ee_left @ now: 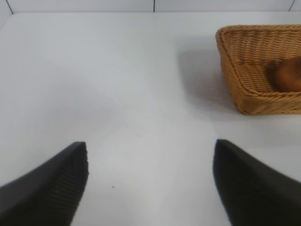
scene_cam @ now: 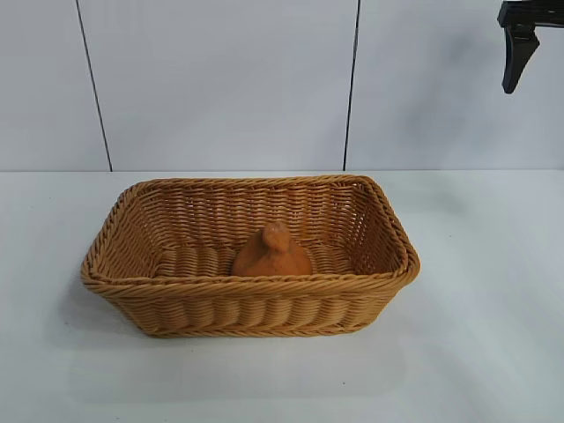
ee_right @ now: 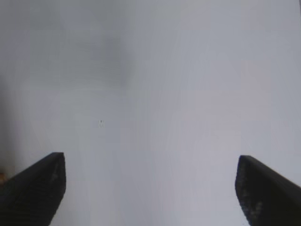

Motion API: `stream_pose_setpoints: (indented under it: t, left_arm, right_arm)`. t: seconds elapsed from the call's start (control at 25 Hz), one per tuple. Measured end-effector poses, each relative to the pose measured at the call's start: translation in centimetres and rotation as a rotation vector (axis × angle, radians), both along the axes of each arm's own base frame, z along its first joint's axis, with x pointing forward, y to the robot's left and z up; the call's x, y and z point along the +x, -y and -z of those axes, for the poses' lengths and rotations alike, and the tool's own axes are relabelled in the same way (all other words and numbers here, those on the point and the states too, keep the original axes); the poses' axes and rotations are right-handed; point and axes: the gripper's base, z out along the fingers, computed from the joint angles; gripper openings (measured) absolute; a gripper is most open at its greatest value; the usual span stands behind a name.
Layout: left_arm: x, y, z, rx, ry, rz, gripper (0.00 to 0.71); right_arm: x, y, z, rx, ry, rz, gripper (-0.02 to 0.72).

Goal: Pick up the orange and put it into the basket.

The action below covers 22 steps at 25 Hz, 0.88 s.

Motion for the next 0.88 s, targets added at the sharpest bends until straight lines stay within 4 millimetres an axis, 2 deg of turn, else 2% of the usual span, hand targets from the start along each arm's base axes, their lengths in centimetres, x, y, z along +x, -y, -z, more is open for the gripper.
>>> stream_pose_setpoints:
  t: [0.08,0.2,0.48,0.72,0.88]
  left_arm:
    - [0.0,0.0,0.0,0.0,0.0,0.0,0.528]
    - [0.0,0.0,0.0,0.0,0.0,0.0,0.528]
    - [0.0,0.0,0.0,0.0,0.0,0.0,0.528]
    - [0.0,0.0,0.0,0.0,0.0,0.0,0.528]
    - [0.0,0.0,0.0,0.0,0.0,0.0,0.528]
  right_arm:
    - [-1.8,-0.1,0.3,0.005,-0.039,-0.005,0.675]
    - [-5.8,-0.3,0.3,0.023,-0.098,-0.012,0.675]
    - [-17.7,-0.8,0.0,0.055,-0.16,-0.038,0.675]
    - [-26.1,-0.9,0.7,0.05,-0.11,-0.06,0.675]
    - [-30.2,-1.0,1.4,0.044,0.033,-0.063,0.675]
